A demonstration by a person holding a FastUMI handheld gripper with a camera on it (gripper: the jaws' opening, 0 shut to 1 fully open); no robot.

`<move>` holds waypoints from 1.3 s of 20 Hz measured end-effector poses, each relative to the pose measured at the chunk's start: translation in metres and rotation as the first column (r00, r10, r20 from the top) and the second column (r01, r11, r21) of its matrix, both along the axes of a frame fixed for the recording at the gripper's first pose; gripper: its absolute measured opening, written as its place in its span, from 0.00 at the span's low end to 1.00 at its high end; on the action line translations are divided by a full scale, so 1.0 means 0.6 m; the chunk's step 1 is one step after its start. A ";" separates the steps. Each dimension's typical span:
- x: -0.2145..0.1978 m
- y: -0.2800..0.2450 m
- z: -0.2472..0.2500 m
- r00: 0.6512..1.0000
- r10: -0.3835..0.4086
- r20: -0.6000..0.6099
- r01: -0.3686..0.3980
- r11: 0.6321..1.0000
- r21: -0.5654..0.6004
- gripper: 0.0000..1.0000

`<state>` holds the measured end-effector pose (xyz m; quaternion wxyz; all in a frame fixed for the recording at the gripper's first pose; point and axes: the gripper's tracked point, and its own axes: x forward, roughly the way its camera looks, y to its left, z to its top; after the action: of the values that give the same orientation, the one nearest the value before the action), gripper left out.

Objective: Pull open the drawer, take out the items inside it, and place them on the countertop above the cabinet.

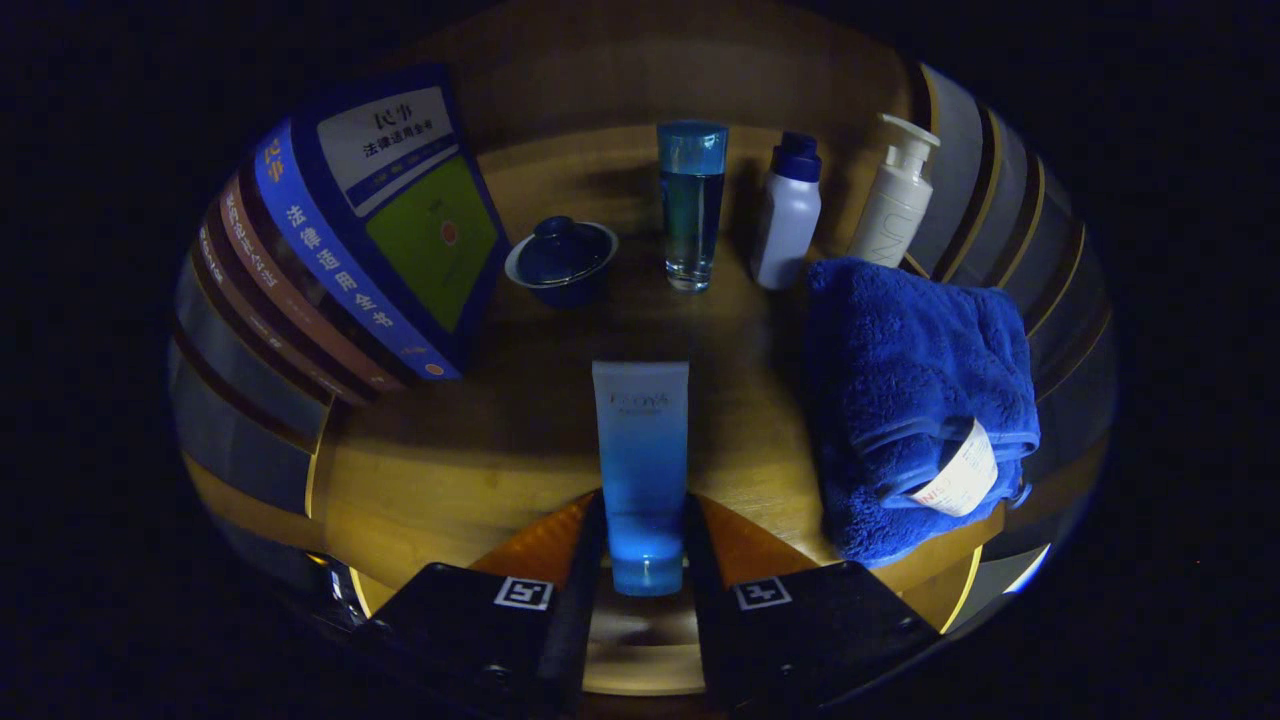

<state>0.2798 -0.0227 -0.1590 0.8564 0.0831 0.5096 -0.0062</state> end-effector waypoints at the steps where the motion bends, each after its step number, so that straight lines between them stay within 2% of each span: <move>1: -0.001 0.000 0.004 1.000 -0.010 0.014 0.009 1.000 0.007 0.73; 4: -0.004 -0.005 0.017 1.000 -0.013 0.027 0.012 1.000 0.007 1.00; 11: -0.049 -0.010 0.083 0.991 -0.021 0.132 0.020 1.000 0.007 1.00; 17: -0.144 -0.002 0.164 0.952 -0.020 0.305 0.019 1.000 0.008 1.00; 21: -0.241 -0.001 0.212 0.903 -0.019 0.428 0.016 1.000 0.011 1.00; 26: -0.354 -0.007 0.244 0.806 -0.017 0.591 0.014 1.000 0.011 1.00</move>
<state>0.0676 -0.0271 -0.0129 0.9721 0.0875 0.2172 0.0144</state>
